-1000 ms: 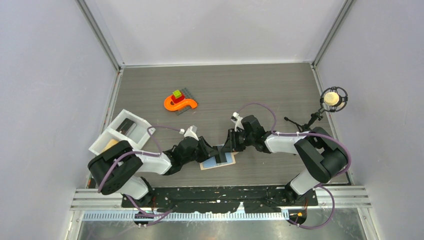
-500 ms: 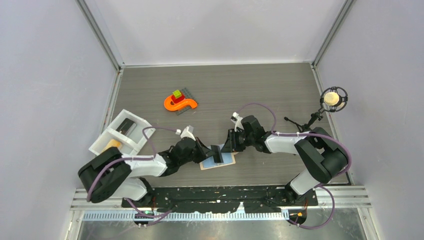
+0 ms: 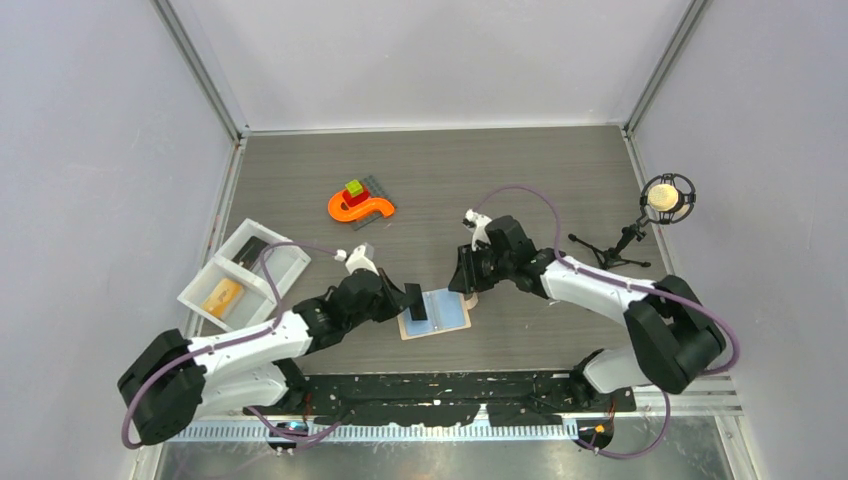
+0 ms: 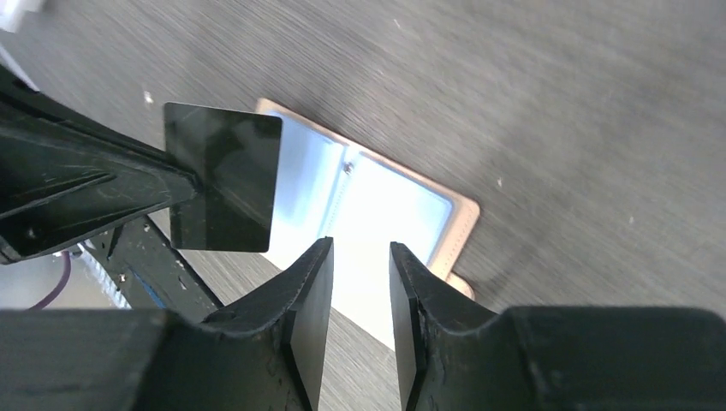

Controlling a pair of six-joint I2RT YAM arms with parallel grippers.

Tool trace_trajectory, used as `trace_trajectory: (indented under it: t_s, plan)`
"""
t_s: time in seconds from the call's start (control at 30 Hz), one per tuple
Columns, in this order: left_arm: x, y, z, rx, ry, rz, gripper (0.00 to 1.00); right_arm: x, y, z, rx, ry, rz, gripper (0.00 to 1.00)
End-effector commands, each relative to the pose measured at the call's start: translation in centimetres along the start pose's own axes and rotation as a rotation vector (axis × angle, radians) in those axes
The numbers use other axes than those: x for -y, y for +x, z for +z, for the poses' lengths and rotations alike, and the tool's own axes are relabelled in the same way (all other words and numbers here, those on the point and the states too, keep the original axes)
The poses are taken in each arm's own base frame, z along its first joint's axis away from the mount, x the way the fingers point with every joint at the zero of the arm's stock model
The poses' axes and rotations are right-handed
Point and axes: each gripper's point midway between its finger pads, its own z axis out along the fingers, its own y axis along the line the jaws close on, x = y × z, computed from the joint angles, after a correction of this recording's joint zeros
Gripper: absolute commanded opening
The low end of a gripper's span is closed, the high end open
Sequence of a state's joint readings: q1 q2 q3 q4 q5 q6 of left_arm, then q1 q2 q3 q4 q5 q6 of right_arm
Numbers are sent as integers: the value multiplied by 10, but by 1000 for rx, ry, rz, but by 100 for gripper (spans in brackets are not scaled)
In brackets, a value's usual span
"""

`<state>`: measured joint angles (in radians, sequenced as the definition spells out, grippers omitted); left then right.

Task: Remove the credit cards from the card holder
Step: Remove the credit card from the card holder, then place the credit card in the storage box.

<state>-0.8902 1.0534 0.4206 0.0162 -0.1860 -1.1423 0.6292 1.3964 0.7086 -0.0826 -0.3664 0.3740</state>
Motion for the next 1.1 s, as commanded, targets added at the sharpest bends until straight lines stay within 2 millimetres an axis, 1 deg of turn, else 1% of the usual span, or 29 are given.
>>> trace_trajectory:
  t_s: [0.0, 0.03, 0.07, 0.1, 0.13, 0.17, 0.2, 0.23, 0.27, 0.3, 0.33, 0.37, 0.4, 0.43, 0.47, 0.5, 0.53, 0.67, 0.7, 0.73, 0.9, 1.07]
  plan:
    - [12, -24, -22, 46, -42, 77, 0, -37, -37, -24, 143, -95, -236, 40]
    - [16, -27, -26, 48, -31, 68, 0, -48, -48, -31, 206, -119, -283, 40]
    - [21, -29, -30, 49, -16, 52, 0, -51, -43, -31, 219, -126, -329, 41]
    - [26, -30, -33, 49, -1, 36, 0, -63, -56, -40, 311, -149, -378, 41]
    - [29, -31, -37, 50, 12, 14, 0, -68, -44, -39, 324, -167, -430, 42]
    - [31, -32, -39, 53, 17, -20, 0, -84, -59, -53, 440, -196, -489, 43]
    - [33, -33, -42, 56, 22, -67, 0, -88, -41, -49, 446, -219, -581, 45]
    - [36, -35, -46, 61, 35, -102, 0, -105, -52, -65, 562, -249, -664, 46]
    - [38, -36, -48, 64, 42, -140, 0, -111, -41, -65, 601, -261, -768, 48]
    - [39, -37, -51, 67, 50, -175, 0, -115, -44, -75, 657, -246, -807, 51]
    - [39, -37, -53, 69, 51, -206, 0, -116, -39, -76, 679, -246, -862, 52]
    - [40, -38, -55, 71, 58, -238, 0, -116, -37, -79, 700, -240, -903, 52]
    - [41, -39, -57, 73, 63, -264, 0, -121, -35, -83, 721, -253, -933, 52]
    - [42, -39, -59, 73, 70, -291, 0, -120, -32, -84, 737, -243, -981, 52]
    - [43, -40, -60, 73, 78, -318, 0, -126, -31, -87, 765, -254, -1005, 52]
    - [44, -39, -61, 70, 84, -348, 0, -122, -29, -85, 770, -230, -1032, 52]
    - [45, -39, -62, 67, 90, -376, 0, -125, -28, -86, 781, -230, -1045, 52]
    - [55, -36, -65, 35, 142, -456, 0, -121, -30, -76, 780, -152, -1106, 53]
    - [57, -36, -65, 28, 155, -475, 0, -125, -30, -75, 781, -148, -1136, 53]
    - [59, -35, -65, 23, 163, -486, 0, -124, -30, -72, 775, -133, -1147, 53]
    - [56, -30, -62, 4, 162, -540, 0, -134, -29, -66, 771, -115, -1247, 53]
    - [52, -28, -59, 6, 166, -569, 0, -135, -19, -54, 715, -100, -1345, 55]
